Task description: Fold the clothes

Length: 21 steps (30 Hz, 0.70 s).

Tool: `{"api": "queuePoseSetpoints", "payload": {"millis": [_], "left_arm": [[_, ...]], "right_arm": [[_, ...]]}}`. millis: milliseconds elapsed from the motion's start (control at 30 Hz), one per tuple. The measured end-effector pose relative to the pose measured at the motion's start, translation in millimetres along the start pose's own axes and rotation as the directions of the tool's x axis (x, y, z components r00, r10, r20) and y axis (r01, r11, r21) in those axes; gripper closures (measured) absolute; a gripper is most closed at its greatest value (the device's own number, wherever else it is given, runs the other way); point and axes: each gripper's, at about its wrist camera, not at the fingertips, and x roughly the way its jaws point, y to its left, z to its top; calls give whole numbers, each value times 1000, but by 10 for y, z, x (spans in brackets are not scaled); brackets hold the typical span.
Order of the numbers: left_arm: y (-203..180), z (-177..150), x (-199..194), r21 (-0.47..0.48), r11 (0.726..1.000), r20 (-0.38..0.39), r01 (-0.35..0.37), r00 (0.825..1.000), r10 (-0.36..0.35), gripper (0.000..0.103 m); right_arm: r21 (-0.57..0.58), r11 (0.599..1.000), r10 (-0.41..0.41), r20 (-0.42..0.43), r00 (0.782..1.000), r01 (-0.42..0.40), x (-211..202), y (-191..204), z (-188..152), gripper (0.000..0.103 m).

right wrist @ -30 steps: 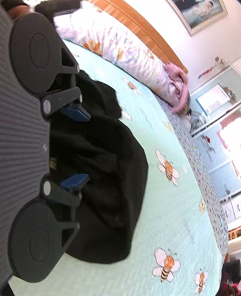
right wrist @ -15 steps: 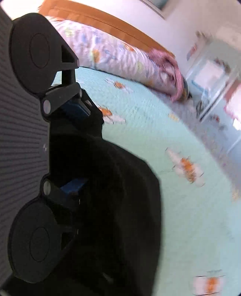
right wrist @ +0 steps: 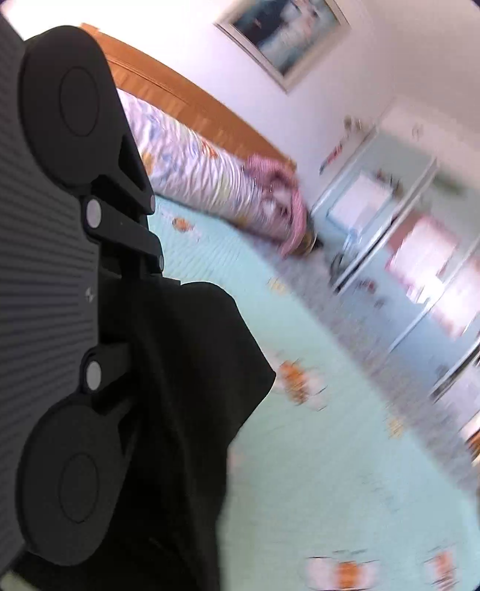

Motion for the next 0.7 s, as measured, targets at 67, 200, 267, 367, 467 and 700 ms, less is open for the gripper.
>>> {"api": "queuePoseSetpoints", "payload": {"millis": [67, 200, 267, 367, 467, 700], "left_arm": [[-80, 49, 25, 23, 1000, 11, -4, 1000, 4, 38], [-218, 132, 123, 53, 998, 21, 16, 1000, -17, 34], [-279, 171, 230, 81, 997, 7, 10, 1000, -11, 34], [-268, 284, 388, 99, 995, 14, -30, 999, 29, 34], [-209, 452, 606, 72, 995, 1, -63, 998, 63, 32], [-304, 222, 1214, -43, 988, -256, 148, 954, -154, 43]], "right_arm": [[-24, 1000, -16, -21, 1000, 15, -136, -28, -111, 99], [-16, 994, -107, -142, 984, 106, -249, -314, -577, 99], [-10, 985, -169, -202, 965, 171, -253, -486, -777, 99], [1, 981, -189, -257, 948, 196, -293, -600, -902, 94], [13, 985, -163, -259, 952, 172, -470, -602, -790, 86], [-24, 994, -113, -245, 963, 111, -893, -501, -464, 63]]}}
